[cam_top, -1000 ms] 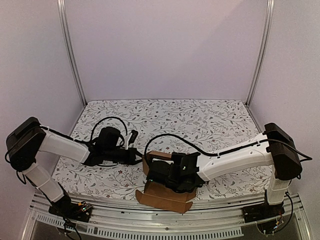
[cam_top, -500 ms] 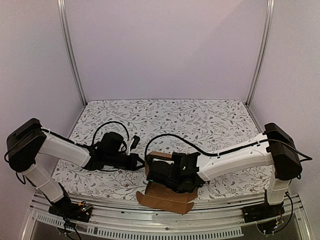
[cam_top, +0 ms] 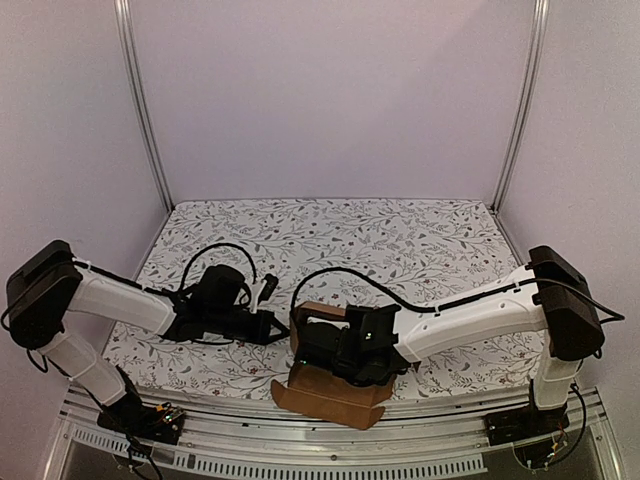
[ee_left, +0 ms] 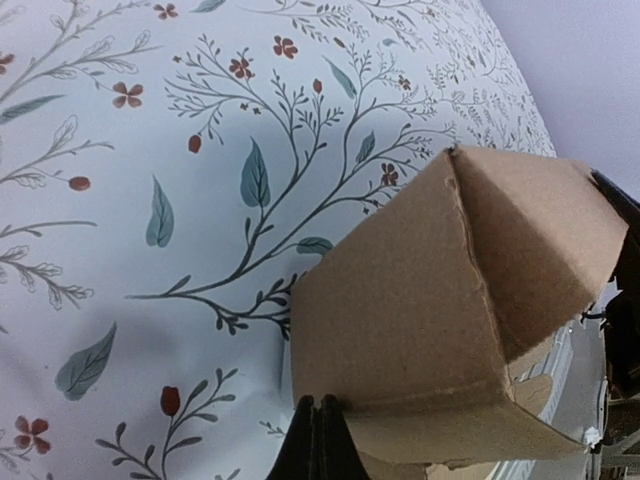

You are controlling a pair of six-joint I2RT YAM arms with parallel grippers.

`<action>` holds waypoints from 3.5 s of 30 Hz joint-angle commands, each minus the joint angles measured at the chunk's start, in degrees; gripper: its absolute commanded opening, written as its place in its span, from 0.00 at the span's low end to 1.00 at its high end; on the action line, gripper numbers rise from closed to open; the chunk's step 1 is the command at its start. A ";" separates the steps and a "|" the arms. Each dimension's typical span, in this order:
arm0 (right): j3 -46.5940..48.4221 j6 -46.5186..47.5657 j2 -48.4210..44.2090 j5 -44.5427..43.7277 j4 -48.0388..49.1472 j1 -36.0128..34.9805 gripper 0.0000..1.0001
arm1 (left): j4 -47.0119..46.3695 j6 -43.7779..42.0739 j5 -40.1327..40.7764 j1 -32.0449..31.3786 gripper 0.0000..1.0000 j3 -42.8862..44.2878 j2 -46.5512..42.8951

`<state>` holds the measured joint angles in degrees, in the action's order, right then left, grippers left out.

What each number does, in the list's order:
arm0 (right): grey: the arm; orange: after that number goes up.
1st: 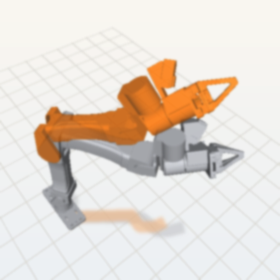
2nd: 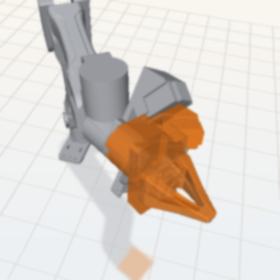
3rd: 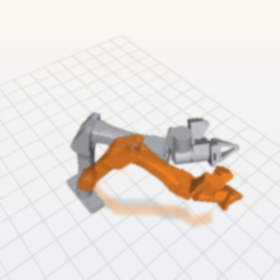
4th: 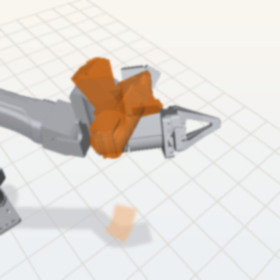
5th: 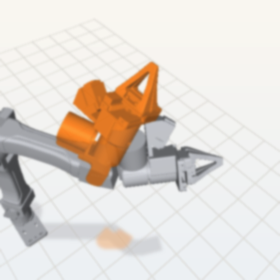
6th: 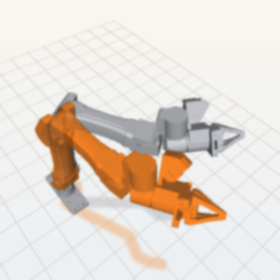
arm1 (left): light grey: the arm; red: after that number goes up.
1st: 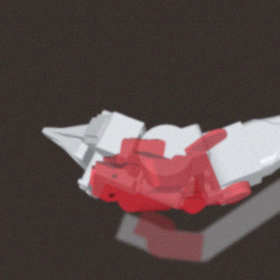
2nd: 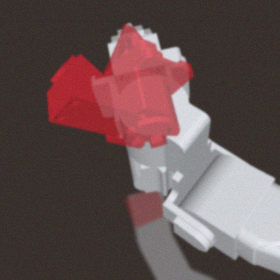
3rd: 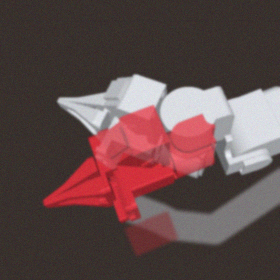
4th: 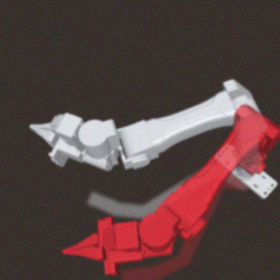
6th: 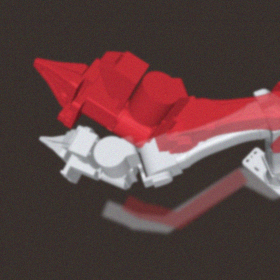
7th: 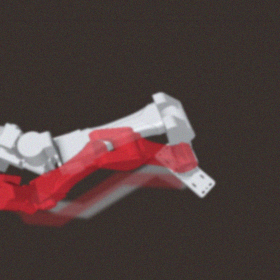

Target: Fold the paper box

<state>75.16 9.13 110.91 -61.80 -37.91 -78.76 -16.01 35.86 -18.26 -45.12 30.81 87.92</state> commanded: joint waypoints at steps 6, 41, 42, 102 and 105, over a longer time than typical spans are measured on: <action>0.24 -2.26 -0.28 -0.25 -0.94 -0.41 0.00 | 4.97 -4.55 0.72 -0.94 0.00 1.90 -2.32; 0.26 -2.86 0.05 0.19 -0.86 -0.41 0.00 | 12.37 -14.04 6.90 -0.93 0.45 7.79 -0.52; 0.26 -2.81 0.06 0.20 -0.87 -0.43 0.00 | 12.26 -14.26 6.89 -0.93 0.45 8.04 -0.12; -2.60 -3.35 -3.13 3.94 -7.32 -0.50 0.00 | 6.85 -30.85 -17.25 4.05 0.37 12.00 9.26; -2.01 -3.71 -2.78 4.06 -7.46 -0.51 0.00 | 6.39 -29.78 -17.14 3.18 0.38 11.73 8.93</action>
<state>71.94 6.46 107.61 -59.18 -43.97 -78.76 -8.32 4.80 -34.06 -41.15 43.13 97.95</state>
